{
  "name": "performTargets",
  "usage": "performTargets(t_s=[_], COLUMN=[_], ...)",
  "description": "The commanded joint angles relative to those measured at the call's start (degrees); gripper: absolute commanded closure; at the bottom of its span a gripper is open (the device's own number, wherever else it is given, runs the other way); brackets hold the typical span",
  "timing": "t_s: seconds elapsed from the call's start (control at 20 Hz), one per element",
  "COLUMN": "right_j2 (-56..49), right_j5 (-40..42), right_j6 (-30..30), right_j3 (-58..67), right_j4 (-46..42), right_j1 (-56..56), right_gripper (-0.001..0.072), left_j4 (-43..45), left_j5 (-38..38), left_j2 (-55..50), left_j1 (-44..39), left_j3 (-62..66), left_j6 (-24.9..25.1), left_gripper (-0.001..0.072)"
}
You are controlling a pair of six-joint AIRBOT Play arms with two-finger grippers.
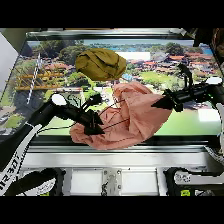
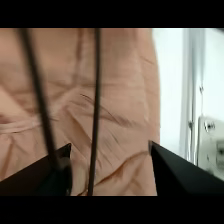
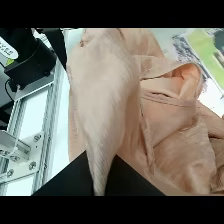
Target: Fold the clothes and pants, and hang the long-sleeved shirts on hangers.
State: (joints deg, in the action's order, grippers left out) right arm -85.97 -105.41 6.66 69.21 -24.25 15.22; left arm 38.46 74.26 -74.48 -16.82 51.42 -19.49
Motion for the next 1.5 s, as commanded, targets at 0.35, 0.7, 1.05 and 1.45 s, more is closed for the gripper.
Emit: performTargets(t_s=[0.35, 0.7, 1.05, 1.45], right_j2=[0.3, 3.5, 9.7, 12.0], right_j5=[0.6, 3.2, 10.3, 14.6], right_j6=[-0.2, -0.2, -0.3, -0.9], right_j3=[0.1, 0.1, 0.1, 0.1], right_j4=[6.6, 20.8, 26.4, 33.0], right_j1=[0.0, 0.0, 0.1, 0.1], right_gripper=[0.0708, 0.0708, 0.0708, 0.0708], left_j4=[1.0, 1.1, 13.3, 17.4], left_j5=[-4.3, -10.1, -12.7, -19.9], left_j2=[11.5, 24.3, 28.3, 33.2], left_j1=[13.6, 22.7, 22.2, 11.3], left_j3=[0.0, -0.1, -0.2, -10.4], left_j6=[-21.6, -29.6, -42.9, -62.9], left_gripper=[0.0186, 0.0187, 0.0188, 0.0217])
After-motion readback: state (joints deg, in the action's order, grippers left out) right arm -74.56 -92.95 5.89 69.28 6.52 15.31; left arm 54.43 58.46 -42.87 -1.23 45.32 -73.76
